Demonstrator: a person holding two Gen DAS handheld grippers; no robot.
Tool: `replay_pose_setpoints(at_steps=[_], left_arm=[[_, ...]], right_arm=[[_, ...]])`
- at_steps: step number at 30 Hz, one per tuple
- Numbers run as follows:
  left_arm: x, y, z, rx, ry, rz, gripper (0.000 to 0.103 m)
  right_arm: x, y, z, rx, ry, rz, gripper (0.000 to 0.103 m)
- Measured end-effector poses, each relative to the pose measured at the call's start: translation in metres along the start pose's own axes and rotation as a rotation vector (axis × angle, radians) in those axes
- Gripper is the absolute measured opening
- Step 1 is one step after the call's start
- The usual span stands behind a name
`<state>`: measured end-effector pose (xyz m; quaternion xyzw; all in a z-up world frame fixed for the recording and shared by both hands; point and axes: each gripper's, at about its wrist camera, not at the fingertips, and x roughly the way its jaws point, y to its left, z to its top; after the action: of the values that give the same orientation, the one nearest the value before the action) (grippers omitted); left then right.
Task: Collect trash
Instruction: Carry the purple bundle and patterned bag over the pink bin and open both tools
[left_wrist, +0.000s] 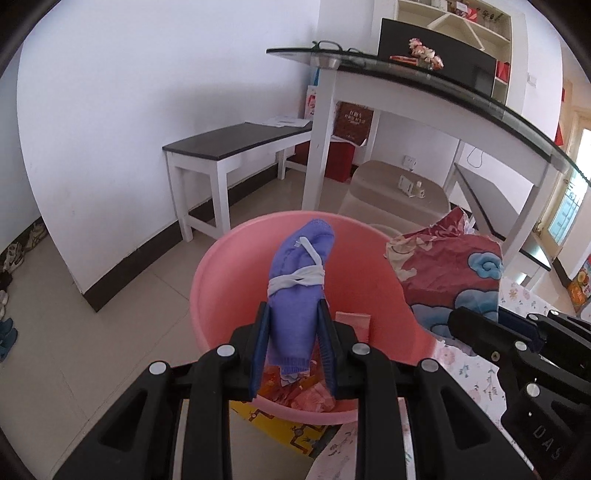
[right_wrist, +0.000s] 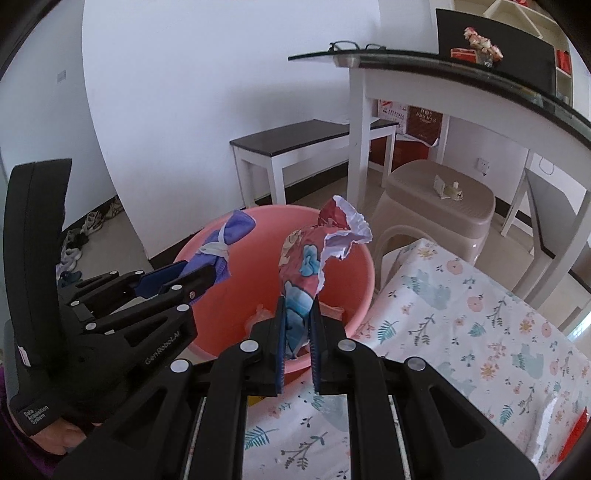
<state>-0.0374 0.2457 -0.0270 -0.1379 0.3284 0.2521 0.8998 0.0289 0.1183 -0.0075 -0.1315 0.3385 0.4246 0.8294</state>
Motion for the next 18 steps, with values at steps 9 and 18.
replay_pose_setpoints(at_steps=[9, 18], left_arm=[[0.027, 0.006, 0.002, -0.025, 0.063, -0.009, 0.026], [0.03, 0.018, 0.004, -0.051, 0.053, -0.062, 0.04]], right_arm=[[0.027, 0.004, -0.001, -0.004, 0.055, 0.015, 0.011], [0.038, 0.01, -0.005, -0.021, 0.1, 0.063, 0.027]])
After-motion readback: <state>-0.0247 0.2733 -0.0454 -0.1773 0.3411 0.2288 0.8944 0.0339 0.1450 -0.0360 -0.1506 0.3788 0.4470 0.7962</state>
